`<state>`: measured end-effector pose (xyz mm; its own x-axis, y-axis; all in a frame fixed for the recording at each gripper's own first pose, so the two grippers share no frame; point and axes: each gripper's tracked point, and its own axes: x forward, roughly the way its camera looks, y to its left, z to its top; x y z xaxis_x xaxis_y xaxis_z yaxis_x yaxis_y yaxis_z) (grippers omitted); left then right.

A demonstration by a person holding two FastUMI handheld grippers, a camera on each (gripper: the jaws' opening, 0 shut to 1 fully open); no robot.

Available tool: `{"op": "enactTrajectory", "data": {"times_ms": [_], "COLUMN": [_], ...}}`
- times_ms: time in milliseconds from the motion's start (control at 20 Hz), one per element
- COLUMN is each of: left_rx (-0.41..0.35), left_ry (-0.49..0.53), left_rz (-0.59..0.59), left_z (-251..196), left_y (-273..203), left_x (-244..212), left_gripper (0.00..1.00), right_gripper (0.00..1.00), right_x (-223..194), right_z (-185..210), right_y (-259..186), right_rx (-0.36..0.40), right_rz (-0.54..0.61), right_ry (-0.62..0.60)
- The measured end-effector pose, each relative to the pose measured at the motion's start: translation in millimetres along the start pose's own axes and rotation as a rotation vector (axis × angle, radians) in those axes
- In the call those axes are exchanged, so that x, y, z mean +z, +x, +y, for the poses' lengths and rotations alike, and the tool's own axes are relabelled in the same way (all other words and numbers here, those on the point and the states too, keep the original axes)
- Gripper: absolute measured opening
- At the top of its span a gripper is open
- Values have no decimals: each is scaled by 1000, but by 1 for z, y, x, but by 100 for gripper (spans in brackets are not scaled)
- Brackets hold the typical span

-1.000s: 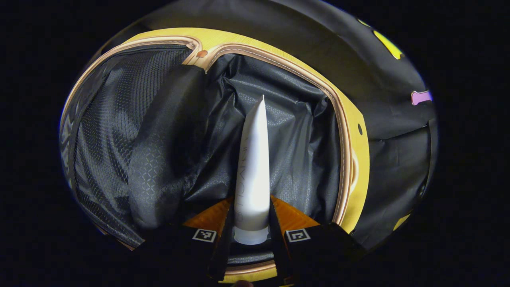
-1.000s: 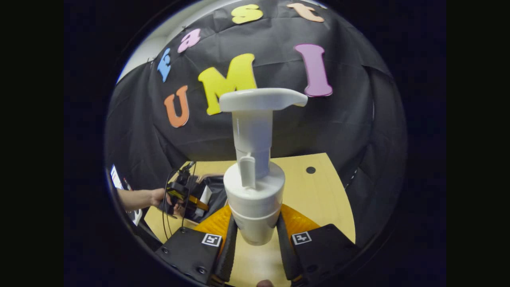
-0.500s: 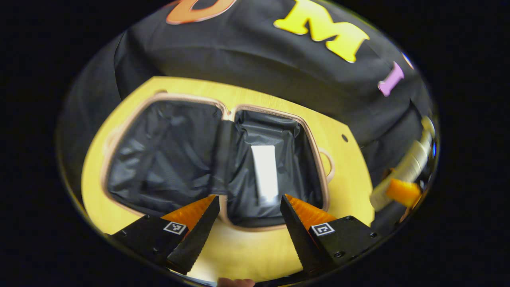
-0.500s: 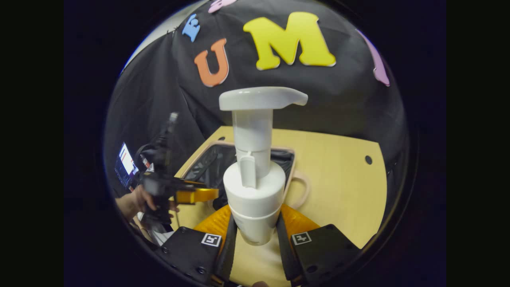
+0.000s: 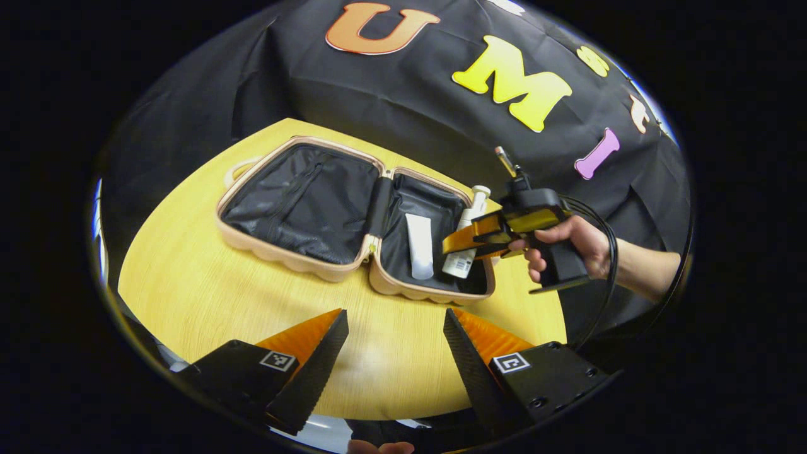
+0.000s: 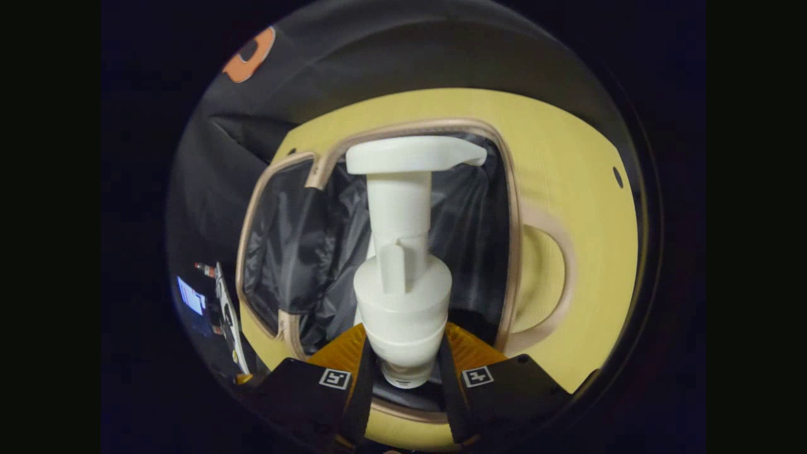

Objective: First open the suitcase, pack the skin care products into it, and then close the suitcase.

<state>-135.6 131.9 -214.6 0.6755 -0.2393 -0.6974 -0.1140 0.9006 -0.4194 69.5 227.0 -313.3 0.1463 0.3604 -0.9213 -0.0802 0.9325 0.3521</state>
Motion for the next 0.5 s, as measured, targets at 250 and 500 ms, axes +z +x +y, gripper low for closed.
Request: {"op": "enactTrajectory", "data": {"times_ms": [250,500], "left_rx": [10,33], "left_ry": [33,25], "left_rz": [-57,-88], "left_z": [14,23], "left_y": [-19,-27], "left_x": [9,22], "left_gripper": [98,98], "right_gripper": [47,48], "right_x": [-11,-8], "right_z": [-11,-12], "right_y": [24,31], "right_rx": [-94,-132], "right_rz": [111,118], "right_ry": [120,175]}}
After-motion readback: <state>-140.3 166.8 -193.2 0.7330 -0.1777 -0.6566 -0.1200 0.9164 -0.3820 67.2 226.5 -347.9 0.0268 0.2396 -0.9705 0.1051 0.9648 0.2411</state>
